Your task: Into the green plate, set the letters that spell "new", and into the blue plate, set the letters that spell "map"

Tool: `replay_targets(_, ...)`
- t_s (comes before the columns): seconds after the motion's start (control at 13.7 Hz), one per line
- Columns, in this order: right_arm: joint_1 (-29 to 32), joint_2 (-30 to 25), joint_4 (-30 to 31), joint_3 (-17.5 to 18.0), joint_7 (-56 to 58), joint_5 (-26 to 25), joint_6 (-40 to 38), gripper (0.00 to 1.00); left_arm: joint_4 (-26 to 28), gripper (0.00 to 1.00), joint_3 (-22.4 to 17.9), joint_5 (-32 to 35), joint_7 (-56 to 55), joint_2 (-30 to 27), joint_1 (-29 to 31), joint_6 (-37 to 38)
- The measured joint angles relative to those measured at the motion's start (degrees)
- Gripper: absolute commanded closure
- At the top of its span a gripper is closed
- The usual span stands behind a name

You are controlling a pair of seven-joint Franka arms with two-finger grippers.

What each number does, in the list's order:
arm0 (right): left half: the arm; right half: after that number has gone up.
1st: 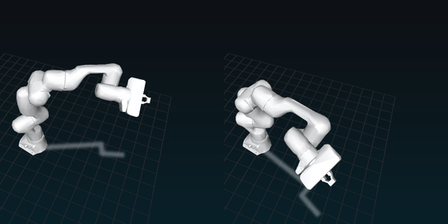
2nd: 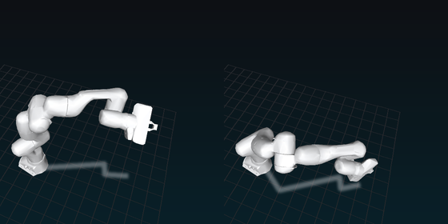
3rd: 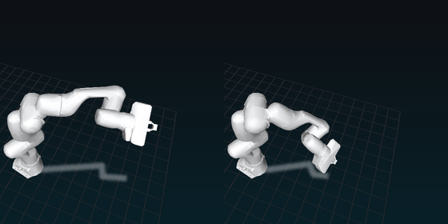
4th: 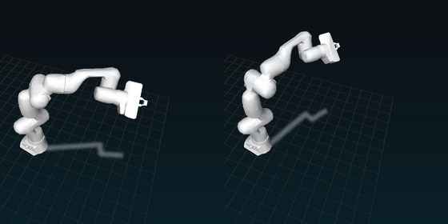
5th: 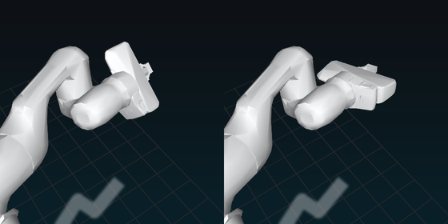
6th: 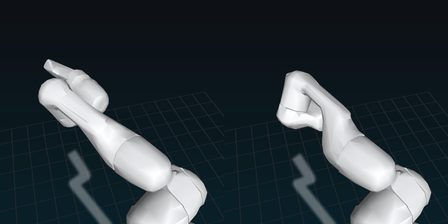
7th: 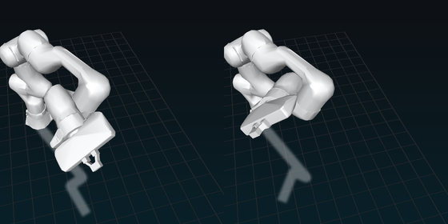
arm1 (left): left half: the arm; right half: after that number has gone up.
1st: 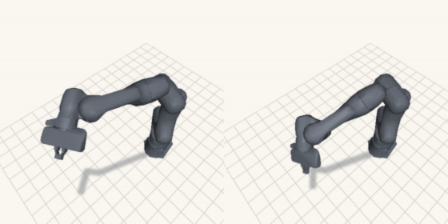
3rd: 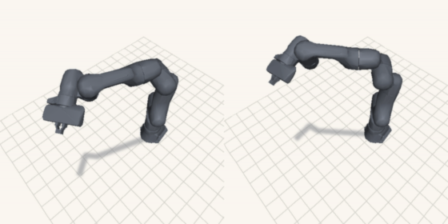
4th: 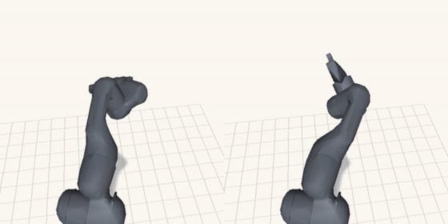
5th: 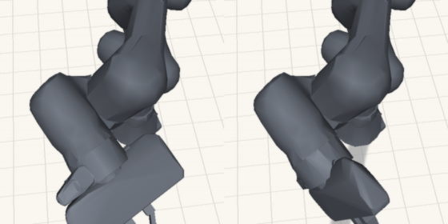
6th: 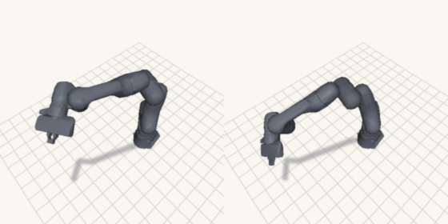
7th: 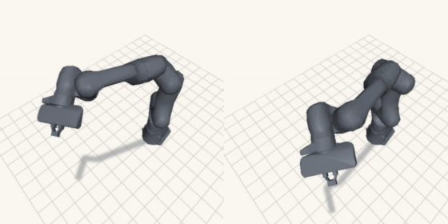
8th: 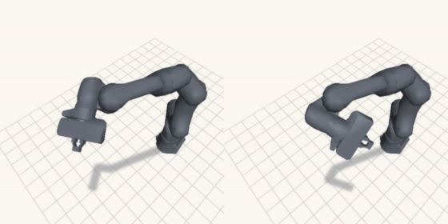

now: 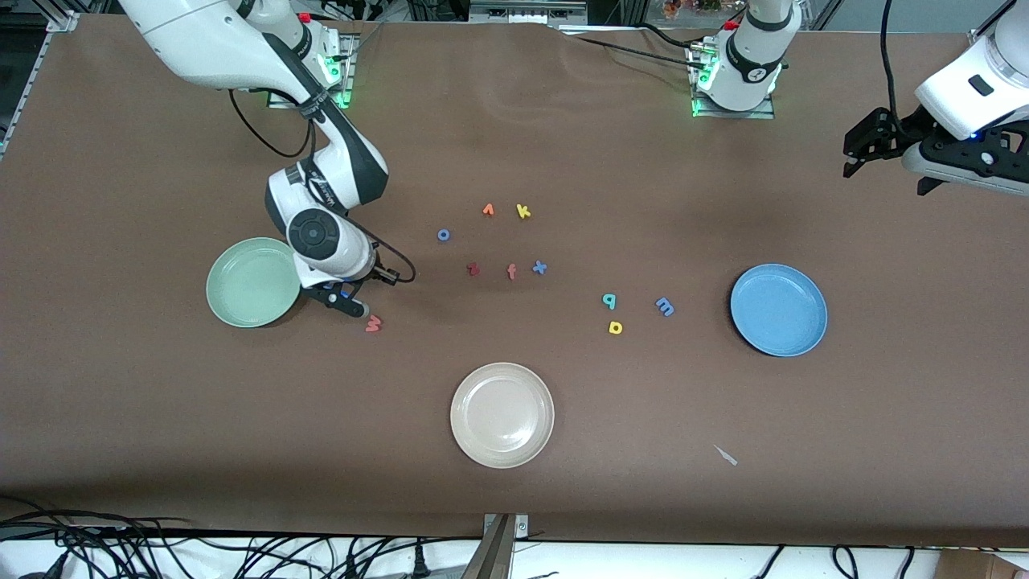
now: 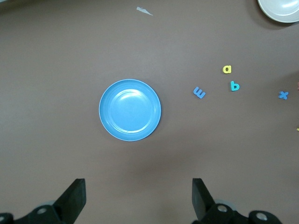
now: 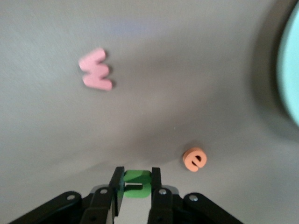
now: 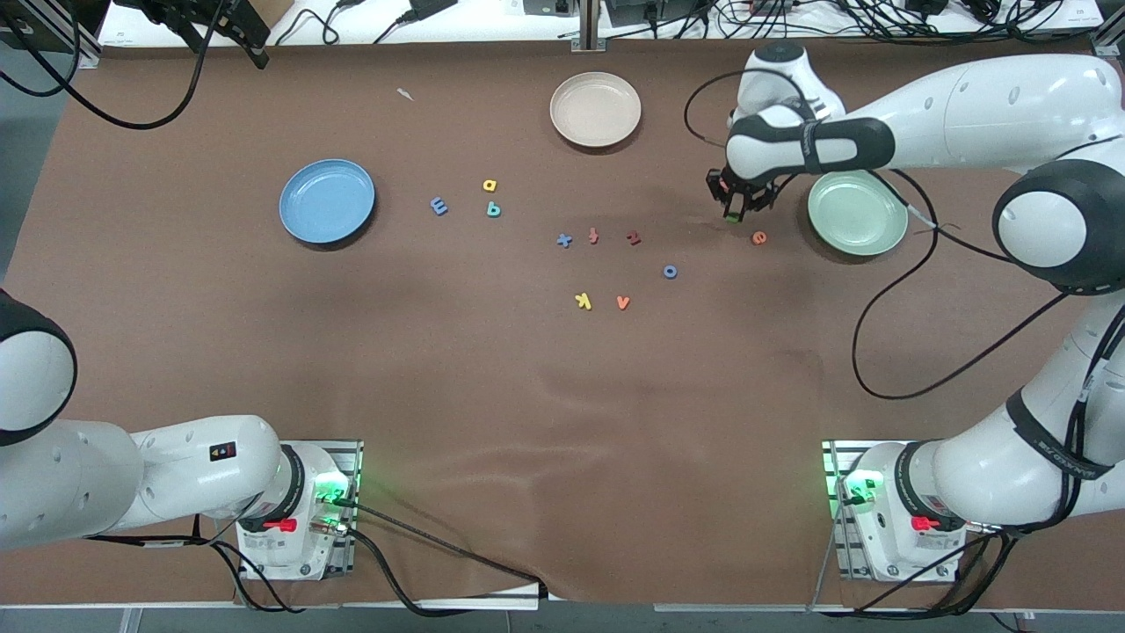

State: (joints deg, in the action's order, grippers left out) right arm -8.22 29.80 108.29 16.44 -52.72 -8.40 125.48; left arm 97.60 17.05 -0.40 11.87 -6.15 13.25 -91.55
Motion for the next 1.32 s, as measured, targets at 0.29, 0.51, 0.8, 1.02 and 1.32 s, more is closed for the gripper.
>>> replay_targets(0.29,4.5,0.0,-5.0,-0.4,11.9,-0.1,-9.0,0.93,0.0,0.00,0.1,0.0,0.0,0.0,0.0,0.0)
replay_targets(0.51,10.3,0.2,-7.7,-1.1,27.7,-0.4,-13.4,0.92,0.0,0.00,-0.2,0.0,0.0,0.1,0.0,0.0)
replay_targets(0.8,13.7,1.8,-8.0,-4.3,41.4,-3.0,-13.8,0.84,0.0,0.00,-0.3,0.0,0.0,1.7,-0.1,-0.6)
replay_targets(1.02,15.8,3.0,-8.0,-5.1,46.8,-3.4,-13.8,0.00,0.0,0.00,0.3,-0.3,0.0,6.3,-0.7,-5.2)
replay_targets(1.32,16.4,3.3,-8.4,-4.1,47.0,-3.4,-13.9,0.00,0.1,0.00,-6.3,-0.5,-1.2,10.7,-11.5,-9.5)
